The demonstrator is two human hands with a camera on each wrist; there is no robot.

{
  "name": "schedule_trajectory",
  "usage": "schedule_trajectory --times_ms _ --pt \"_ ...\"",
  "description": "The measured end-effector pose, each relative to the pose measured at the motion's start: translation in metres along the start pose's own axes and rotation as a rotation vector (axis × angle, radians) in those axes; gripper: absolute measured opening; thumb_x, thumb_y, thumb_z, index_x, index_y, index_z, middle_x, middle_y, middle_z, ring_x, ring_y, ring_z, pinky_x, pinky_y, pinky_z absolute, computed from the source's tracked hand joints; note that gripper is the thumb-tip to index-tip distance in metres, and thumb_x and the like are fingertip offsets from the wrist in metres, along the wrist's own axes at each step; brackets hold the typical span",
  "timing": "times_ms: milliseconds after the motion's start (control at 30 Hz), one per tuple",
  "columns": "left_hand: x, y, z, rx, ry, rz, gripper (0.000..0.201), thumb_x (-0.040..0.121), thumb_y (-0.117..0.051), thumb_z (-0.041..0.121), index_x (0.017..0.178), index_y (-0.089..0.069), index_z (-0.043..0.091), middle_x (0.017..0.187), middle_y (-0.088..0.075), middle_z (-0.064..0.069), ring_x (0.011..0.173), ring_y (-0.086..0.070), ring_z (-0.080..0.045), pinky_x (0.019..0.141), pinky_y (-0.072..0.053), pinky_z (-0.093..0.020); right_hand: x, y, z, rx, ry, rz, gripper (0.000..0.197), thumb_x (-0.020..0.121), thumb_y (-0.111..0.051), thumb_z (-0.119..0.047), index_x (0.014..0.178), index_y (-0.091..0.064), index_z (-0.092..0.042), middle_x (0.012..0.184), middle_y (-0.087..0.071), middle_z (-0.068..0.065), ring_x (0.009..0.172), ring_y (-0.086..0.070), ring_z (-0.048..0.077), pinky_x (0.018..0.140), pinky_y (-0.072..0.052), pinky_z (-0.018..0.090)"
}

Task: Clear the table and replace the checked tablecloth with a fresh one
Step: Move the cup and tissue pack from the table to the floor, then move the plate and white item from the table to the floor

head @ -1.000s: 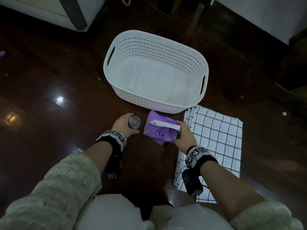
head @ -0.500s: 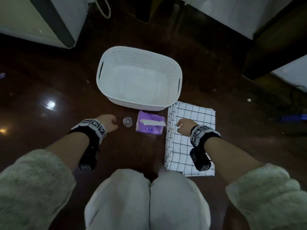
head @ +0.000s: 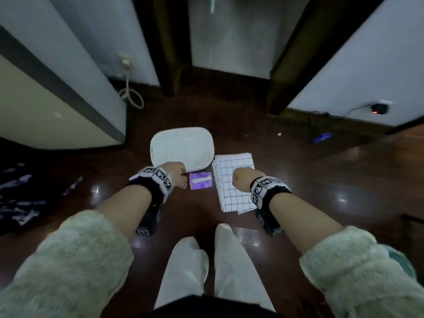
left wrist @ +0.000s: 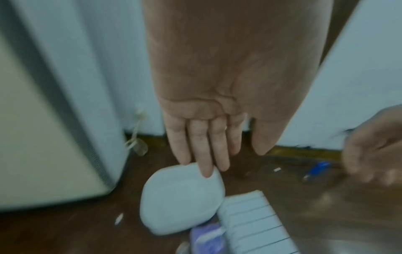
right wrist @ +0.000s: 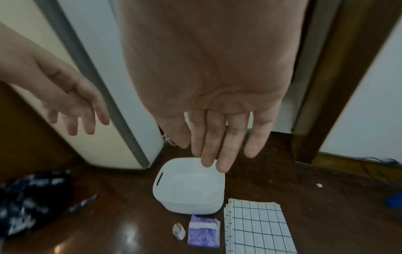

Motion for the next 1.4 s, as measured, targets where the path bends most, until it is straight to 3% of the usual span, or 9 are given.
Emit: schedule_trajectory --times_ms 133,267,467,567,667,800,1000,1300,1400 --pt "-0.076 0.057 0.105 0.165 -0.215 0.019 0.037 0.094 -0.051 0.028 0.126 -0.056 0.012 0.127 -0.059 -0.008 0.114 -0.055 -0.028 0.097 -0.044 -0.035 -0.095 0.032 0.030 0.227 -0.089 0.067 0.026 0.094 -0.041 -0.020 0.070 -0.048 -0.015 0.071 -0.052 0.002 0.074 -0.053 0.025 0.065 -0.042 0.030" --pt "-0.140 0.074 0.196 0.225 -0.428 0.028 0.036 0.095 -0.050 0.032 0.128 -0.055 0.018 0.125 -0.060 -0.001 0.111 -0.056 -0.019 0.095 -0.046 -0.032 -0.174 0.030 0.077 0.425 -0.193 0.115 0.020 0.091 -0.040 -0.017 0.077 -0.055 -0.013 0.078 -0.060 0.006 0.074 -0.056 0.024 0.065 -0.042 0.029" --pt "-0.204 0.041 0.297 0.297 -0.613 -0.001 0.028 0.094 -0.053 0.030 0.119 -0.062 0.020 0.118 -0.062 0.001 0.107 -0.058 -0.016 0.092 -0.047 -0.029 -0.292 -0.014 0.146 0.663 -0.394 0.287 0.021 0.093 -0.046 -0.023 0.102 -0.065 -0.017 0.113 -0.065 0.007 0.098 -0.059 0.024 0.079 -0.044 0.027" --pt "-0.234 0.000 0.355 0.396 -0.736 -0.044 0.027 0.093 -0.055 0.029 0.117 -0.064 0.018 0.117 -0.063 -0.001 0.108 -0.058 -0.017 0.090 -0.045 -0.025 -0.350 -0.054 0.179 0.791 -0.493 0.361 0.025 0.090 -0.051 -0.021 0.104 -0.069 -0.013 0.103 -0.067 0.007 0.101 -0.063 0.026 0.082 -0.048 0.028" --pt "-0.266 -0.050 0.414 0.494 -0.846 -0.079 0.027 0.092 -0.056 0.030 0.115 -0.064 0.019 0.120 -0.063 -0.001 0.110 -0.058 -0.017 0.094 -0.045 -0.027 -0.404 -0.102 0.215 0.942 -0.541 0.437 0.015 0.089 -0.054 -0.021 0.082 -0.067 -0.020 0.089 -0.066 0.003 0.088 -0.064 0.023 0.082 -0.051 0.031" --pt "-0.311 -0.131 0.489 0.623 -0.975 -0.157 0.027 0.093 -0.055 0.027 0.116 -0.064 0.017 0.121 -0.063 -0.001 0.113 -0.057 -0.017 0.096 -0.043 -0.026 -0.468 -0.180 0.268 1.121 -0.632 0.467 0.024 0.092 -0.052 -0.016 0.108 -0.066 -0.007 0.106 -0.069 0.012 0.087 -0.064 0.023 0.063 -0.048 0.025" --pt "-0.358 -0.262 0.605 0.707 -1.043 -0.171 0.025 0.090 -0.056 0.029 0.108 -0.067 0.019 0.114 -0.066 -0.002 0.105 -0.059 -0.018 0.090 -0.047 -0.028 -0.563 -0.297 0.351 1.398 -0.792 0.566 0.017 0.096 -0.048 -0.017 0.105 -0.062 -0.012 0.096 -0.064 0.003 0.064 -0.057 0.009 0.035 -0.036 0.010" --pt "-0.425 -0.434 0.731 0.805 -1.124 -0.261 0.025 0.090 -0.054 0.032 0.108 -0.066 0.018 0.106 -0.065 -0.001 0.102 -0.060 -0.019 0.090 -0.049 -0.033 -0.647 -0.399 0.443 1.605 -0.896 0.642 0.029 0.095 -0.048 -0.019 0.114 -0.065 -0.006 0.094 -0.066 0.002 0.081 -0.063 0.018 0.055 -0.046 0.020" --pt "-0.428 -0.461 0.768 0.800 -1.132 -0.284 0.023 0.091 -0.056 0.030 0.105 -0.068 0.017 0.102 -0.065 -0.001 0.096 -0.059 -0.016 0.081 -0.047 -0.027 -0.654 -0.404 0.471 1.635 -0.864 0.656 0.030 0.095 -0.048 -0.019 0.117 -0.063 -0.006 0.098 -0.065 0.003 0.082 -0.062 0.017 0.049 -0.042 0.017"
Point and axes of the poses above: each hand's wrist, its own x-axis towards the middle knuckle, its own y-axis out of the back of the hand, z = x × y, the point moved 10 cm from there along x, towards the middle knuckle
